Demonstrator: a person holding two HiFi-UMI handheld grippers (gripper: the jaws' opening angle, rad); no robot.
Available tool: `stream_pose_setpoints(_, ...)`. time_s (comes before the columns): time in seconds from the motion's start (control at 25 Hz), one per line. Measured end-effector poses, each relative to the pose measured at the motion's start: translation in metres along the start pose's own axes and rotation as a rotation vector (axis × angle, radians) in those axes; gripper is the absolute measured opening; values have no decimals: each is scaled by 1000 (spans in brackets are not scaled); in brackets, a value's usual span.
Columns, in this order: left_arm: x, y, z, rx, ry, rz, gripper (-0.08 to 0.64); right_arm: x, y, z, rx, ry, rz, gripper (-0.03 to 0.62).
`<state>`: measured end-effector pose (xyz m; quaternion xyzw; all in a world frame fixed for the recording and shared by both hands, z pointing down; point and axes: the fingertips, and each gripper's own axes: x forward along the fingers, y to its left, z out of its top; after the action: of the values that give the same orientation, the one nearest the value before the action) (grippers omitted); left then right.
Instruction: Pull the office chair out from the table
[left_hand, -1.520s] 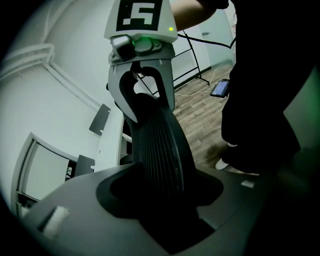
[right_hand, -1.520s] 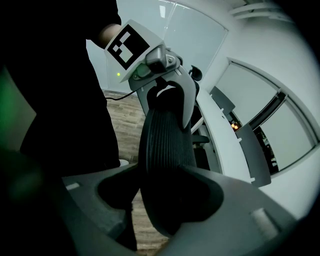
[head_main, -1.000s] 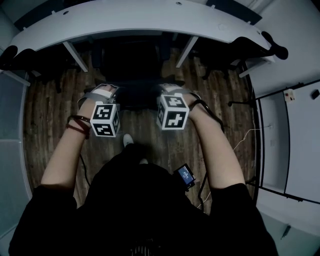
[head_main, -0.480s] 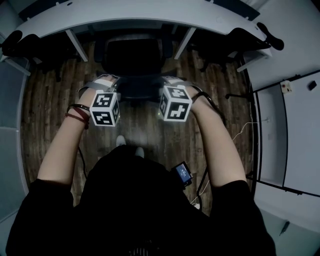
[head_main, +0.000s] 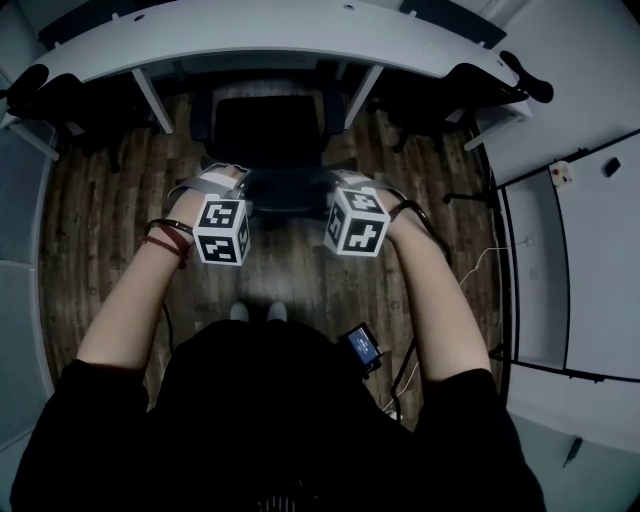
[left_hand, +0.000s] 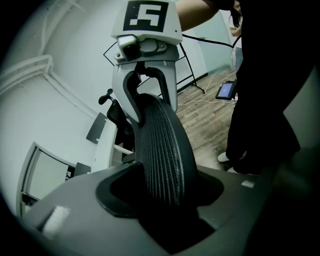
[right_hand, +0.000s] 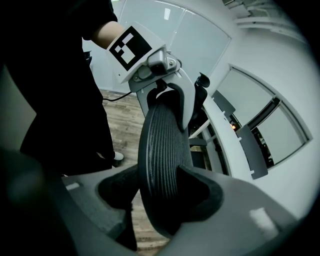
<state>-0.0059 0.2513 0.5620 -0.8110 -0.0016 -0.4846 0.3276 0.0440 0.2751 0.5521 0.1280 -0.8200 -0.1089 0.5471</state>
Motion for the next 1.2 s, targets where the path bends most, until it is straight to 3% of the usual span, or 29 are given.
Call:
stream_pose_setpoints(0.16,-33,-5,7,-108,-85,-79,293,-10,6,13,77,-43,-18,241)
stream_pose_setpoints(0.24,-61,2,14,-173,-159,-87,287,-33,8,27,180,-157,-17,241)
stream_pose_setpoints(0.32,-90,16,16,-272,-244,-61,223,-62,1,44,262,-277,-62,238)
stream_pose_setpoints(0.44,-129,51,14,-561,-403,27,89,-107,-23,66,398,-448,-205,205)
stream_pose_setpoints(0.52,-149,75,15,-769,-520,103,6,-135,-39,77,510,-565,-295,52)
stream_pose_setpoints(0.56,-157,85,16,-846,-570,140,6,-146,-45,82,552,-614,-335,2)
stream_pose_setpoints(0.64,-170,99,17,-933,-643,208,6,-159,-54,90,604,-677,-403,0)
stream_pose_setpoints(0.76,-179,108,28,-978,-703,269,6,-162,-59,94,626,-692,-435,0)
stream_pose_setpoints(0.84,-176,103,40,-992,-718,256,6,-159,-56,93,626,-687,-435,0)
stream_pose_setpoints(0.96,-173,87,55,-970,-720,232,6,-159,-49,93,623,-698,-435,0)
stream_pose_setpoints(1.2,-189,97,54,-967,-785,308,6,-163,-58,96,699,-763,-440,0)
